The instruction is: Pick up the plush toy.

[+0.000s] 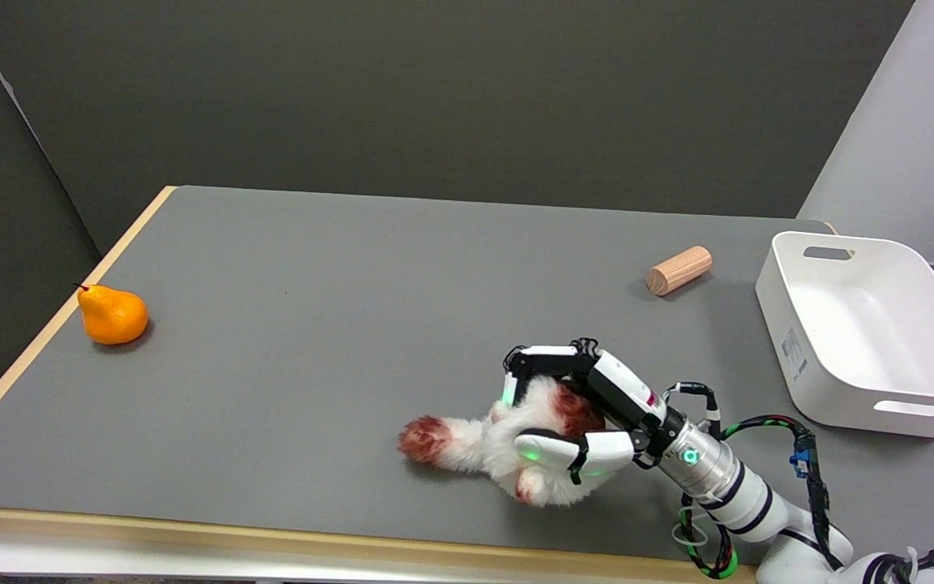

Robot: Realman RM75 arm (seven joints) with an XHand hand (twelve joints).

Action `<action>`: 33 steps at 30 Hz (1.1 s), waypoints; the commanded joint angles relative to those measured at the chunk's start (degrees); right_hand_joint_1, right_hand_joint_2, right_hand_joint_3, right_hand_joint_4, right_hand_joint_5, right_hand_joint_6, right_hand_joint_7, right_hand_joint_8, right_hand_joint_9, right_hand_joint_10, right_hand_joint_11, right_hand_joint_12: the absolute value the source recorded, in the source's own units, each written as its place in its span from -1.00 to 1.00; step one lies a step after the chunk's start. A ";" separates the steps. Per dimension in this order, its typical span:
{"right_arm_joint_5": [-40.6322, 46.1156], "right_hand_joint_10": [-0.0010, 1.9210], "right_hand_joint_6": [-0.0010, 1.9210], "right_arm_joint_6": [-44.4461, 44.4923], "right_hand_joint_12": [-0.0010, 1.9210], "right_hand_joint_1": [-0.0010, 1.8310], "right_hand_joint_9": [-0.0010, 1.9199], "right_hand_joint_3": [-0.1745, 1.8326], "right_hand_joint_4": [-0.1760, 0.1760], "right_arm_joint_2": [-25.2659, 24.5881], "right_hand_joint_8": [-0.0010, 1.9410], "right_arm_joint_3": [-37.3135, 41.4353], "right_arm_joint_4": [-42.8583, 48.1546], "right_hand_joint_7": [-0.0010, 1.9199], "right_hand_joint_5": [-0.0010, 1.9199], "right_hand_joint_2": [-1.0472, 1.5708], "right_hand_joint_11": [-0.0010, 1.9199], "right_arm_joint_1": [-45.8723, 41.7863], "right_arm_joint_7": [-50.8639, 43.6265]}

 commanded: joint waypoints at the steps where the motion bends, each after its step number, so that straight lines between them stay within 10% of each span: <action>1: 0.89 1.00 0.51 -0.46 1.00 0.30 -0.07 -0.19 -0.68 -0.24 0.59 2.19 0.46 -0.09 -0.30 0.52 0.09 0.06 -6.06; 33: 3.61 0.98 0.49 -5.44 1.00 0.32 -0.04 -0.14 -0.72 1.20 0.57 11.05 2.81 -0.07 -0.28 0.49 0.24 7.41 -5.66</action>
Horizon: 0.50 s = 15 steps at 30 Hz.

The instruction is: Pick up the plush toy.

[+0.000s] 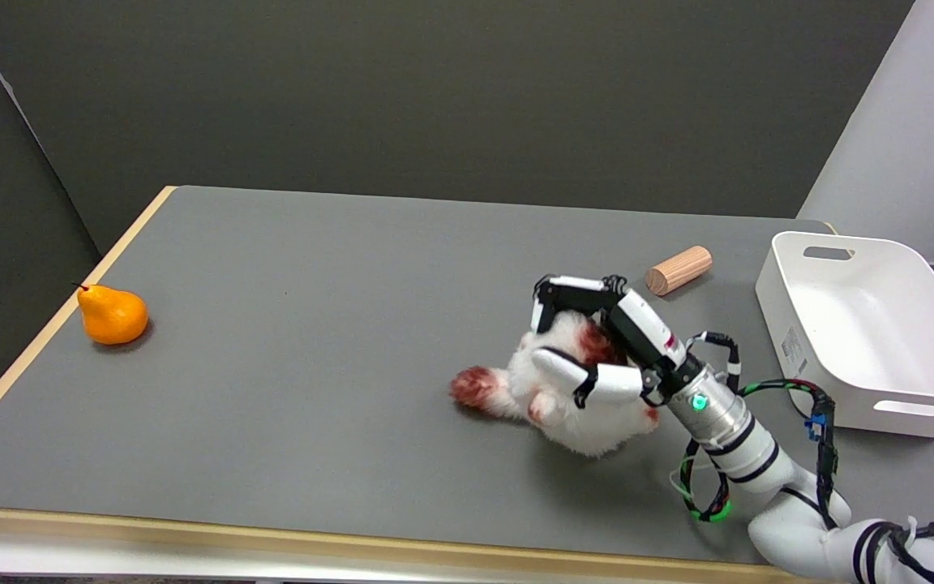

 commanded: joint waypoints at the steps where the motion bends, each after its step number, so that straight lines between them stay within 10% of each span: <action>1: 1.50 0.98 0.49 -3.23 1.00 0.32 -0.03 -0.13 -0.73 1.51 0.57 4.06 2.71 -0.07 -0.27 0.49 0.24 4.84 -0.31; 15: 1.14 0.98 0.48 -10.90 1.00 0.32 -0.01 -0.11 -0.74 2.64 0.56 4.56 2.84 -0.05 -0.26 0.47 0.26 8.89 -0.52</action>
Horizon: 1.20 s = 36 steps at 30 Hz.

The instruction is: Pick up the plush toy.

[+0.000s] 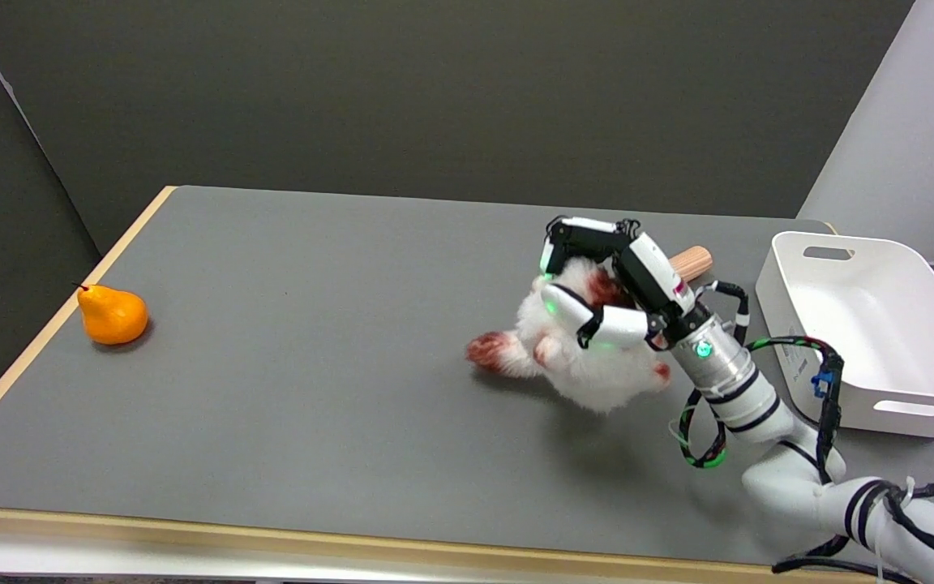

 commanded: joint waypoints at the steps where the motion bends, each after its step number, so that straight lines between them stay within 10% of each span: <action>1: 0.08 0.98 0.48 -6.84 1.00 0.32 -0.01 -0.11 -0.74 1.23 0.56 1.33 0.12 -0.05 -0.26 0.47 0.26 4.52 -0.27; 36: -0.89 0.96 0.49 -18.19 1.00 0.33 0.02 -0.04 -0.67 10.70 0.54 10.01 -4.15 -0.02 -0.23 0.44 0.27 16.00 -0.35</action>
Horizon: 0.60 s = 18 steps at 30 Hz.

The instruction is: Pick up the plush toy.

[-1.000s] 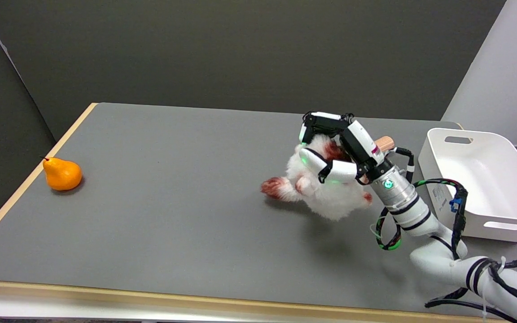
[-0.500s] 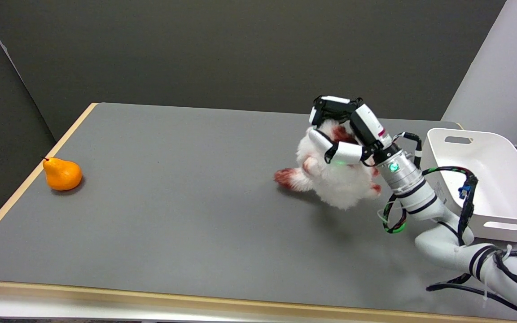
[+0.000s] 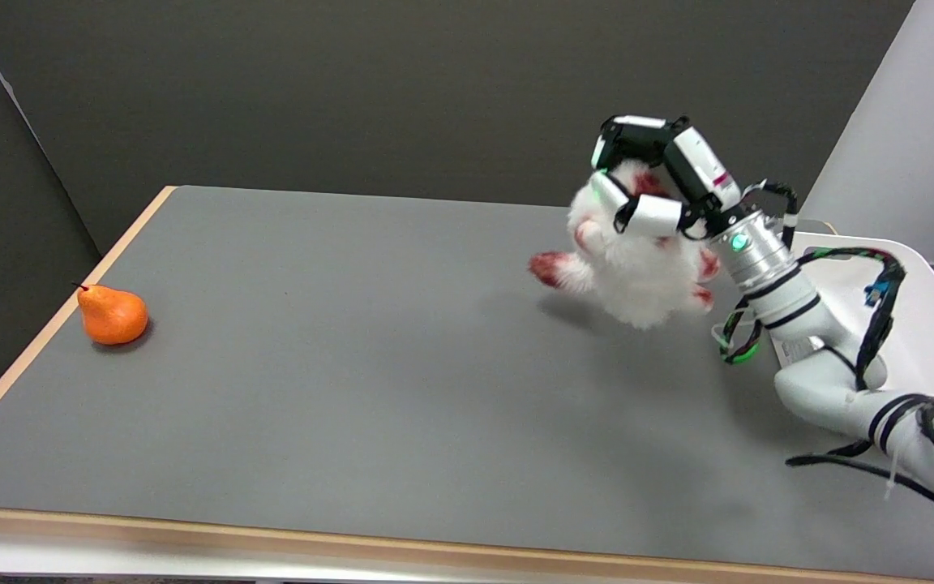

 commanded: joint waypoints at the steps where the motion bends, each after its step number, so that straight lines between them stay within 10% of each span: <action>1: -0.88 0.96 0.48 -4.43 1.00 0.33 0.02 -0.03 -0.71 4.35 0.53 2.73 -3.17 -0.01 -0.23 0.43 0.26 6.59 -0.07; 5: -0.88 0.97 0.55 -4.43 1.00 0.32 0.01 -0.20 -1.00 4.59 0.55 2.97 -4.16 -0.18 -0.23 0.52 0.29 6.83 -0.07; 18: 1.37 0.97 0.55 -3.91 1.00 0.32 0.02 -0.18 -1.00 4.95 0.56 2.83 -5.10 -0.18 -0.23 0.51 0.29 3.53 0.01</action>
